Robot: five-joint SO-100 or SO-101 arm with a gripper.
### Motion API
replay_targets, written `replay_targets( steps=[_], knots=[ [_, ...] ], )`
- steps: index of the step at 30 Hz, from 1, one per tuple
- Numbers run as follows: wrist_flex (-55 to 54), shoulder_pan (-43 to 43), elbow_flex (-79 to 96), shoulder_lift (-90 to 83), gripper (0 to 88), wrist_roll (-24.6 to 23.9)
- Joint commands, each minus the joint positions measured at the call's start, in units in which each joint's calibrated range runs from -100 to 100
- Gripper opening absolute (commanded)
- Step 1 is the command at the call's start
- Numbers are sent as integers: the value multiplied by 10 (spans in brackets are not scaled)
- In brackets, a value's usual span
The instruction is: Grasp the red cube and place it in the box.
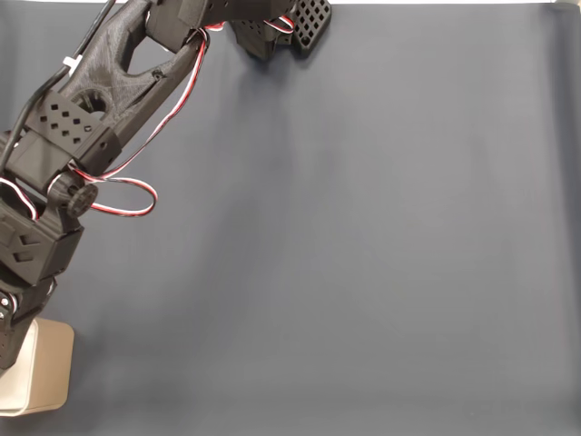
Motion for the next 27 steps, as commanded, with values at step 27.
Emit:
replay_targets(
  steps=[27],
  knots=[
    [-10, 13, 13, -45, 0, 1]
  ],
)
